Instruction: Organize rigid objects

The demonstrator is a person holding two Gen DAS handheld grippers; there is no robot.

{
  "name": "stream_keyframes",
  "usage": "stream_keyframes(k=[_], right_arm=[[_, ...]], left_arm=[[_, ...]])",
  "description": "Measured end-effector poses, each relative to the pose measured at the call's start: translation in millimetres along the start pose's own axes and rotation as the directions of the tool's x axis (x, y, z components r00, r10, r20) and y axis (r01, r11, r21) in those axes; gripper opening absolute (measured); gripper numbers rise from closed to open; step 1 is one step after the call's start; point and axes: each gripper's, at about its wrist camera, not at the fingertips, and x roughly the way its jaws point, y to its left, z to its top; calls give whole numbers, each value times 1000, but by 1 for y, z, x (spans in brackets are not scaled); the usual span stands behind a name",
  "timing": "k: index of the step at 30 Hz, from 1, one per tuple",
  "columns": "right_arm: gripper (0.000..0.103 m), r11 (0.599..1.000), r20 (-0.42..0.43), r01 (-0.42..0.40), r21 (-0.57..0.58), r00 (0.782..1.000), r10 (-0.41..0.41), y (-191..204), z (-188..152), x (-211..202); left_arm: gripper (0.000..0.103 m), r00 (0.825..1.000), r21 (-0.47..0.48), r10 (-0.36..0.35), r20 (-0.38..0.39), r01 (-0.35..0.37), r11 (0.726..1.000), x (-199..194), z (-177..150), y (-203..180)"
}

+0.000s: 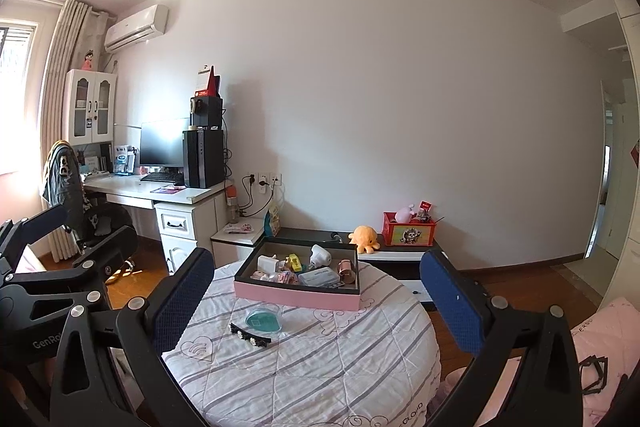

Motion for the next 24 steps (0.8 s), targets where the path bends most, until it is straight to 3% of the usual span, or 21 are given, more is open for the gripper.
stream_keyframes(k=[24], right_arm=[[103,1000,-11,-4,3,1000,4,0,-3,1]], left_arm=[[103,1000,4,3,-6,-3,1000,2,-2,2]])
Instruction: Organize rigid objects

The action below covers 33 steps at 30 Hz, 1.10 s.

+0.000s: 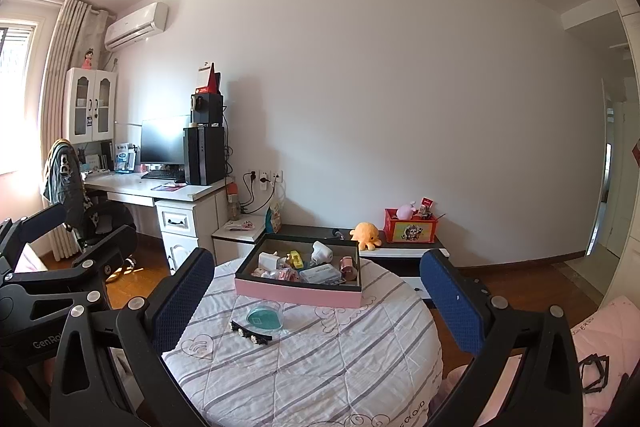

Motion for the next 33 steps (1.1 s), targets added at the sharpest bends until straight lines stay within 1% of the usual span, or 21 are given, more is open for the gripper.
stream_keyframes(k=[3,6,9,12,14,17,19,21,25,27,30,33], right_arm=[[103,1000,-8,3,-3,1000,-3,0,-2,6],[103,1000,-32,-2,-1,999,2,0,-9,16],[103,1000,-82,-8,6,997,9,-2,-22,37],[103,1000,-149,-17,8,989,18,-4,-42,64],[103,1000,-203,-24,10,979,25,-5,-59,85],[103,999,-295,-43,14,954,45,-8,-88,118],[103,998,-354,-55,16,934,57,-10,-107,138],[103,998,-412,-63,19,909,65,-13,-126,159],[103,996,-483,-70,46,872,84,-24,-153,191],[103,996,-503,-69,54,860,87,-27,-161,204],[103,996,-524,-60,63,848,84,-35,-168,220],[103,997,-539,-36,69,840,68,-48,-174,233]], left_arm=[[103,1000,-1,-2,-12,2,1000,3,-3,2],[103,999,4,-8,-43,8,1000,17,-15,4],[103,995,9,-18,-100,19,1000,40,-33,4],[103,981,2,-45,-186,46,999,74,-59,2],[103,964,-14,-60,-257,58,998,95,-78,4],[103,931,-22,-76,-356,73,997,130,-107,-1],[103,907,-32,-83,-412,77,997,150,-124,-3],[103,887,-35,-80,-455,71,997,167,-138,-7],[103,850,-40,-84,-520,74,996,196,-159,-13],[103,831,-50,-89,-549,73,996,211,-165,-18],[103,814,-72,-101,-572,73,995,230,-172,-28],[103,791,-103,-122,-600,75,992,250,-179,-40]])
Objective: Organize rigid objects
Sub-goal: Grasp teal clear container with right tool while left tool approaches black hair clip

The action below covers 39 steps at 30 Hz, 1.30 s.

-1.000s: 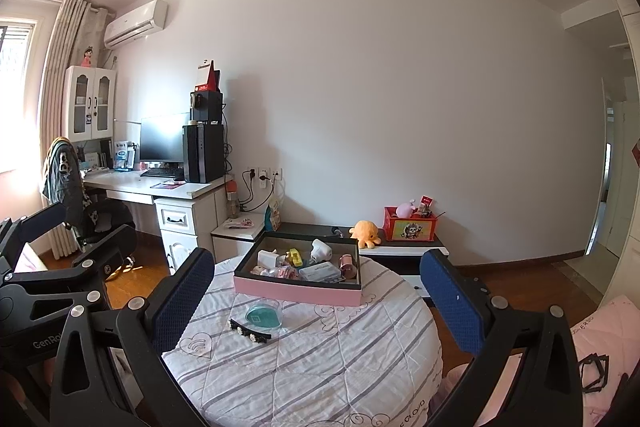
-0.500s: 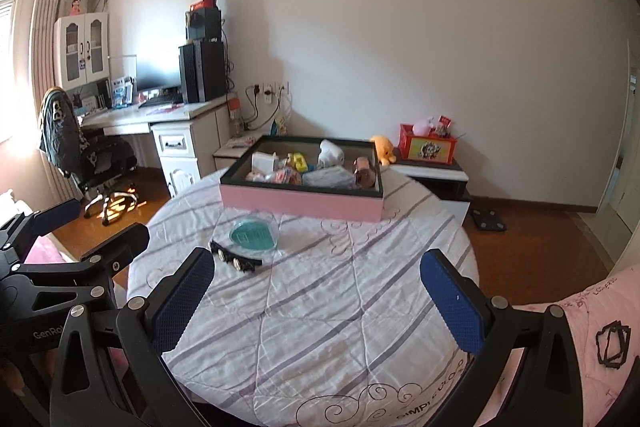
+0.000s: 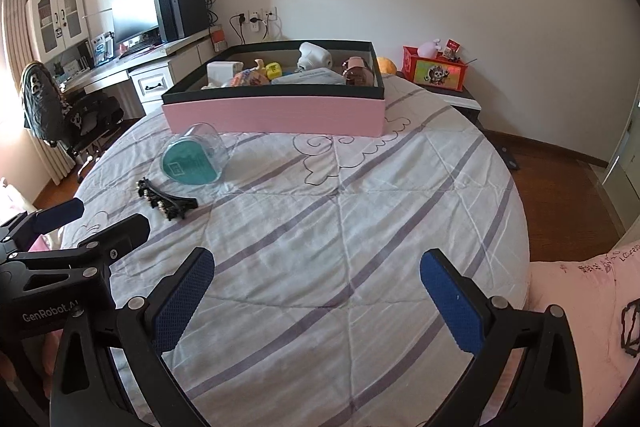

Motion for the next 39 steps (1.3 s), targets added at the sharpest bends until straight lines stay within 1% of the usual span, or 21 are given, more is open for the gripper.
stream_keyframes(k=[3,5,9,11,15,17,22,25,27,30,33,35,38,39], right_arm=[[103,1000,-28,12,17,1000,-12,-15,2,15],[103,1000,-40,12,21,999,-11,-21,3,23],[103,1000,-66,1,29,998,0,-28,5,39],[103,1000,-74,-5,31,997,7,-29,6,45],[103,1000,-90,-13,17,996,15,-24,11,56],[103,1000,-92,-19,0,996,19,-19,16,59],[103,998,-81,-43,-50,996,39,5,33,64],[103,992,-74,-96,-78,993,90,28,44,68],[103,986,-83,-133,-103,989,124,47,51,74],[103,976,-100,-173,-136,982,160,75,57,83],[103,965,-120,-219,-143,972,202,98,63,96],[103,965,-128,-219,-146,971,201,107,68,107],[103,969,-141,-193,-156,975,171,114,74,122],[103,968,-143,-197,-155,974,176,115,74,125]], left_arm=[[103,999,-20,5,-38,-6,1000,22,6,-8],[103,997,-37,43,-66,-46,998,36,10,-9],[103,989,-69,95,-117,-103,992,58,14,0],[103,987,-71,115,-115,-124,990,60,16,5],[103,984,-60,135,-112,-143,988,57,15,18],[103,980,-45,166,-113,-172,984,53,12,28],[103,977,-65,177,-119,-186,980,40,2,59],[103,976,-71,185,-120,-194,979,33,-4,74],[103,975,-73,187,-117,-196,978,29,-9,82],[103,979,-84,170,-110,-180,980,24,-13,90],[103,982,-83,156,-102,-165,983,22,-14,93],[103,984,-82,151,-98,-159,984,21,-14,92],[103,985,-79,143,-96,-151,985,23,-11,92],[103,986,-81,142,-93,-149,985,23,-10,94]])
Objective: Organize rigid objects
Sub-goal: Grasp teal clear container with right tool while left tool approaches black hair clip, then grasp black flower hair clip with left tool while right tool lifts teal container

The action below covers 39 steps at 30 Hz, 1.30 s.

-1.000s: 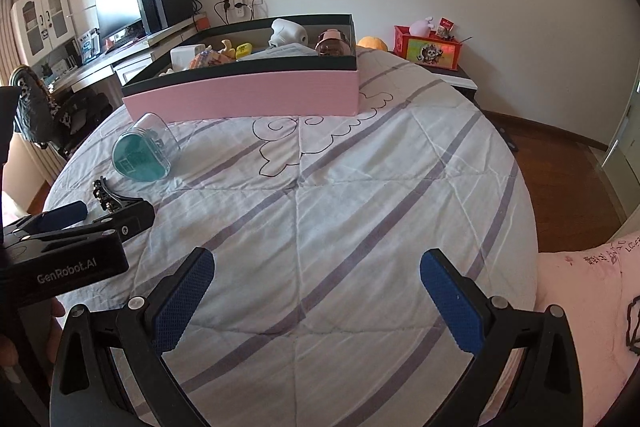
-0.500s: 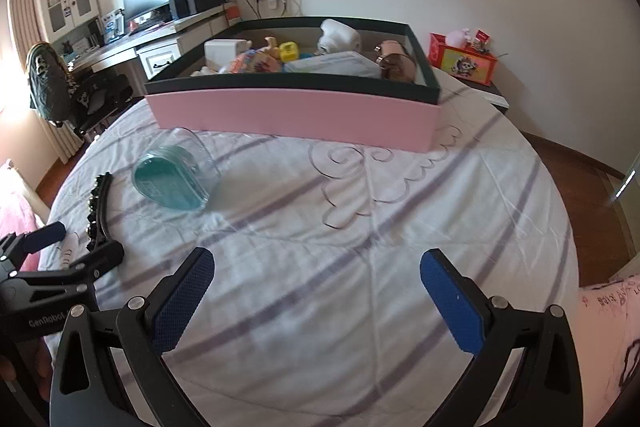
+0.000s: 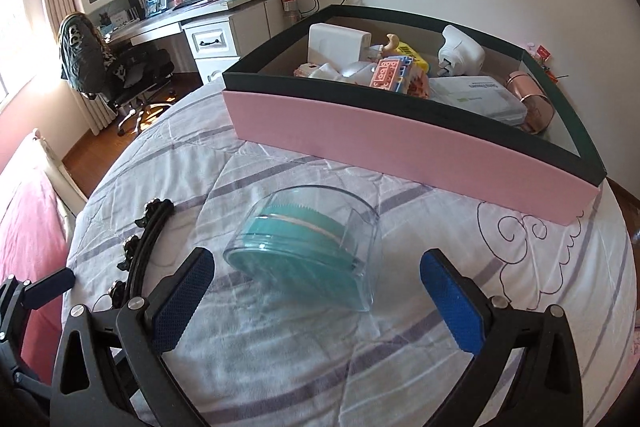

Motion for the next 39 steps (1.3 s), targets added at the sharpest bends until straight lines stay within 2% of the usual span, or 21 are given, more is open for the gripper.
stream_keyframes(k=[3,6,12,13,15,16,17,18,20,22,26,33,39], right_arm=[[101,1000,-22,-7,4,1000,7,-5,-2,7],[78,1000,-18,-4,2,1000,4,-8,-3,5],[78,1000,-1,-3,28,1000,3,-27,-20,-14],[78,999,4,-7,37,1000,7,-30,-23,-18],[78,999,10,-6,54,1000,6,-36,-30,-25],[78,998,15,-7,59,1000,6,-39,-33,-28],[78,998,15,-2,63,1000,1,-43,-36,-31],[78,998,16,0,68,1000,-1,-45,-38,-33],[78,997,17,-3,79,1000,2,-49,-43,-36],[78,996,24,-6,89,1000,4,-53,-46,-41],[78,994,30,-16,109,999,13,-59,-54,-47],[78,992,57,-27,126,998,20,-60,-62,-57],[78,991,120,-20,130,993,4,-59,-63,-78]], left_arm=[[103,1000,1,3,0,-3,1000,5,6,-3],[103,1000,10,8,-2,-8,1000,10,11,-9],[103,1000,36,28,-4,-28,999,25,22,-22],[98,1000,58,29,7,-30,998,25,22,-27],[75,999,93,4,35,-7,996,20,21,-35],[57,999,96,-6,44,2,995,17,21,-38],[47,999,102,-16,47,11,995,16,21,-41],[43,999,114,-19,50,14,993,15,20,-44],[26,998,129,-37,60,29,991,14,19,-47],[20,996,124,-62,60,54,991,12,17,-45],[20,992,100,-112,56,106,989,7,13,-39],[20,988,114,-138,71,130,985,-7,11,-51],[20,978,145,-125,164,101,984,-37,14,-70]])
